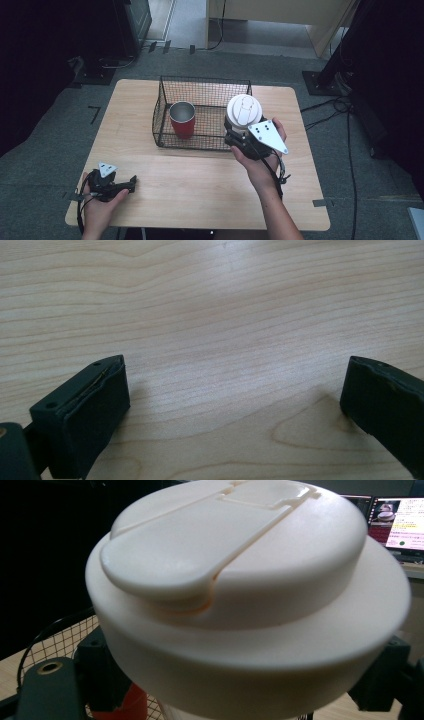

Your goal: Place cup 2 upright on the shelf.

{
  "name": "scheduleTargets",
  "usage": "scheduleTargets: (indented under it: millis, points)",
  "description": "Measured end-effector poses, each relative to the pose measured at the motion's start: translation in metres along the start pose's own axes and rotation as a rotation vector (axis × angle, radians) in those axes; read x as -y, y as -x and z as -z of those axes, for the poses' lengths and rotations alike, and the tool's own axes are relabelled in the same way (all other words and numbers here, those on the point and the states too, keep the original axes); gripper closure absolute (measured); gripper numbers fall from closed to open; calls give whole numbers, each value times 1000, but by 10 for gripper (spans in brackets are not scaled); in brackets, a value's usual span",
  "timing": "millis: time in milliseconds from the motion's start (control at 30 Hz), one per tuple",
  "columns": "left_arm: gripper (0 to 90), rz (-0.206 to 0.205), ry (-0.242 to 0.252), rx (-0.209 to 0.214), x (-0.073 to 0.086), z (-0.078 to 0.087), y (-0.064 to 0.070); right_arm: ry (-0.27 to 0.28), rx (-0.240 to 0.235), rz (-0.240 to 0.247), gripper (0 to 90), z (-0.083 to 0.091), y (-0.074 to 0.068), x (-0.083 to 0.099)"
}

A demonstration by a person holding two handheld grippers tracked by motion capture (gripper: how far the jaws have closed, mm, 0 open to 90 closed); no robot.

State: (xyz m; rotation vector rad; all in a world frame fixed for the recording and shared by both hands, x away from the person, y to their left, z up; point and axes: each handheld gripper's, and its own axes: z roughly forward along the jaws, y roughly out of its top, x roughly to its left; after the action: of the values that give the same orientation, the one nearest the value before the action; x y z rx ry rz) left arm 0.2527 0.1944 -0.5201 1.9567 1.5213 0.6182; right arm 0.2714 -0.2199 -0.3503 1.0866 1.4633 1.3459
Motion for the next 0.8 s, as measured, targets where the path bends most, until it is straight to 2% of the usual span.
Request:
scheduleTargets:
  millis: [233, 267, 333, 367, 567, 667, 800]
  points:
    - [1, 0, 0, 0, 0, 0, 0, -16, 17, 10, 162, -21, -1, 3]
    - [1, 0, 1, 0, 0, 0, 0, -20, 22, 4, 162, -29, -1, 5]
    - [1, 0, 1, 0, 0, 0, 0, -24, 23, 0, 162, -32, -1, 6]
    - [1, 0, 0, 0, 0, 0, 0, -31, 26, -4, 162, -42, -2, 9]
    - [1, 0, 0, 0, 0, 0, 0, -45, 26, 4, 162, -62, -3, 15]
    - [1, -1, 0, 0, 0, 0, 0, -50, 27, -18, 162, -70, -3, 17]
    - [2, 0, 0, 0, 0, 0, 0, -75, 28, -20, 162, -83, -2, 20]
